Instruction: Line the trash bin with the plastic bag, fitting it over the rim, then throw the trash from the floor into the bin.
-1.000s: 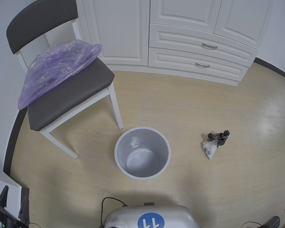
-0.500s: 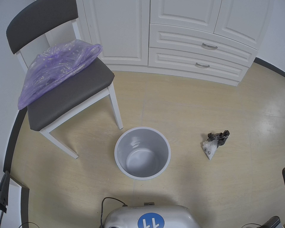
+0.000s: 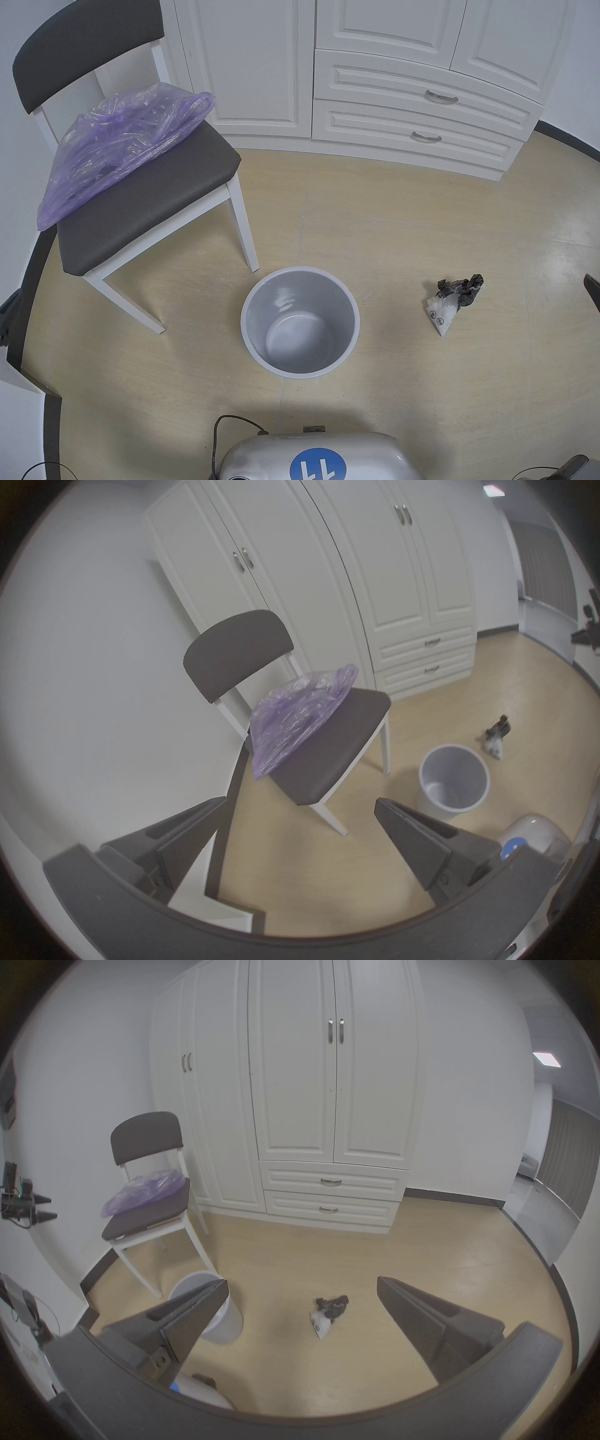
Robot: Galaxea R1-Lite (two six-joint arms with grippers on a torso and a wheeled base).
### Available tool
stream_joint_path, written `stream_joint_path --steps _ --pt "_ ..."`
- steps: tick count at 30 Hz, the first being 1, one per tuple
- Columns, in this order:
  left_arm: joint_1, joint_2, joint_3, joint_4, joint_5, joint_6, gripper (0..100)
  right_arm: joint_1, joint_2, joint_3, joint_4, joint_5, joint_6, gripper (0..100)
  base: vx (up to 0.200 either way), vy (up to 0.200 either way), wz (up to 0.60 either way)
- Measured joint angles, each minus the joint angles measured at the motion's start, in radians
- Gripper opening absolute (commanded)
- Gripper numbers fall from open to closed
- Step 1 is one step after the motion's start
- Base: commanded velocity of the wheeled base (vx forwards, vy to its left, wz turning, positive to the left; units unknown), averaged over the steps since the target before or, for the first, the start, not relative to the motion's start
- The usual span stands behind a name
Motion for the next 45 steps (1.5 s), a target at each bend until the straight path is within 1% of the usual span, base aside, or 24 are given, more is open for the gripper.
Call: stream_joint_path --steps 3,5,8,13,17,19,22,25,31,33,37,41,45 --pt "0.010 0.080 -0.039 0.006 0.045 0.031 100 0.029 0.070 -0.011 -0.083 -0.025 0.056 100 0.000 0.000 0.00" --pt "0.020 0.129 -0.064 0.008 0.066 0.046 100 0.060 0.114 -0.014 -0.131 -0.059 0.096 100 0.000 0.000 0.00" --pt "0.033 0.184 -0.094 0.009 0.076 0.056 100 0.110 0.161 -0.016 -0.175 -0.114 0.136 100 0.000 0.000 0.00" --pt "0.068 0.267 -0.128 0.005 0.081 0.080 100 0.255 0.223 -0.005 -0.242 -0.194 0.206 100 0.000 0.000 0.00" --pt "0.108 0.327 -0.147 -0.014 0.080 0.094 100 0.370 0.265 0.003 -0.349 -0.284 0.242 100 0.000 0.000 0.00" --pt "0.127 0.360 -0.158 -0.031 0.079 0.098 100 0.418 0.288 0.010 -0.404 -0.320 0.252 100 0.000 0.000 0.00" --pt "0.150 0.414 -0.179 -0.056 0.077 0.103 100 0.473 0.320 0.022 -0.455 -0.350 0.263 100 0.000 0.000 0.00" --pt "0.168 0.469 -0.203 -0.081 0.077 0.111 100 0.505 0.345 0.029 -0.485 -0.365 0.272 100 0.000 0.000 0.00" --pt "0.193 0.578 -0.254 -0.159 0.074 0.139 100 0.542 0.374 0.034 -0.561 -0.384 0.282 100 0.000 0.000 0.00" --pt "0.196 0.611 -0.270 -0.177 0.074 0.145 100 0.559 0.380 0.034 -0.576 -0.402 0.282 100 0.000 0.000 0.00" --pt "0.199 0.669 -0.300 -0.201 0.072 0.150 100 0.600 0.388 0.035 -0.592 -0.438 0.282 100 0.000 0.000 0.00" --pt "0.199 0.719 -0.321 -0.230 0.072 0.151 100 0.625 0.391 0.035 -0.595 -0.450 0.281 100 0.000 0.000 0.00" --pt "0.203 0.777 -0.341 -0.301 0.072 0.152 100 0.639 0.391 0.033 -0.596 -0.456 0.280 100 0.000 0.000 0.00"
